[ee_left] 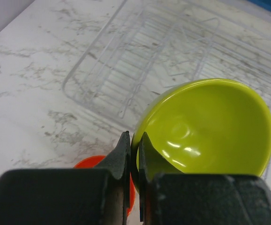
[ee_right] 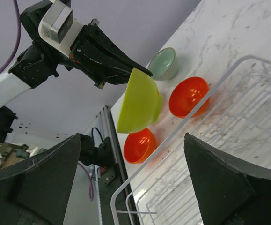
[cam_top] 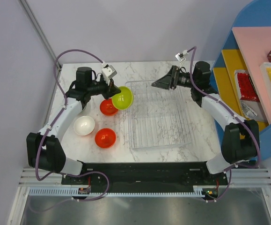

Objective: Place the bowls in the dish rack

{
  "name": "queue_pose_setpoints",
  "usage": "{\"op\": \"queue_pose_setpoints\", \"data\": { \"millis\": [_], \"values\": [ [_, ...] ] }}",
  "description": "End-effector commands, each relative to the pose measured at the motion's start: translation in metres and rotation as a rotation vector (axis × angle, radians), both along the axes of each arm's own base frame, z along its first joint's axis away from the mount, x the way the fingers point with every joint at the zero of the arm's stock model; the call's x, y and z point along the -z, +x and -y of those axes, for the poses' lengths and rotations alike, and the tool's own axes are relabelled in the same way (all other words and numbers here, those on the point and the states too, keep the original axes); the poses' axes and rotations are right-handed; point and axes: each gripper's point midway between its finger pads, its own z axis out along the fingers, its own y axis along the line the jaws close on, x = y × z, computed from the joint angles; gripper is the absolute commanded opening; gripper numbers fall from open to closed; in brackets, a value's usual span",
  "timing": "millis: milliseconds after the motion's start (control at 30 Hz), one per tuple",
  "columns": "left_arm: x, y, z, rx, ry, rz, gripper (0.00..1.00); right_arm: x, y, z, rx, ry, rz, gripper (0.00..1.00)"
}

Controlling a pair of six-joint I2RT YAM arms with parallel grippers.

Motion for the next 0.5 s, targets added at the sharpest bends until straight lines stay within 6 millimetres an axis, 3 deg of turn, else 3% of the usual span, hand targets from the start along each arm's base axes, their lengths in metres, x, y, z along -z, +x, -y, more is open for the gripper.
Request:
{"op": "queue_pose_setpoints", "data": {
  "millis": [0, 100, 200, 467],
  "values": [
    [-0.043, -0.025, 0.040, 0.207, -0.122, 0.033, 0.02, -0.009, -0.019, -0.028, -0.142, 0.075, 0.003, 0.98],
    [-0.050, -0.031, 0.051, 0.256, -0.131, 0.049, 0.02, 0.019, -0.017, -0.041, -0.154, 0.006, -0.034, 0.98],
    [-0.056, -0.032, 0.061, 0.270, -0.125, 0.069, 0.02, 0.033, -0.018, -0.051, -0.172, -0.023, -0.055, 0.98],
    [-0.056, -0.019, 0.073, 0.217, -0.099, 0.116, 0.02, 0.046, -0.025, -0.063, -0.226, -0.012, -0.106, 0.98]
  ]
}}
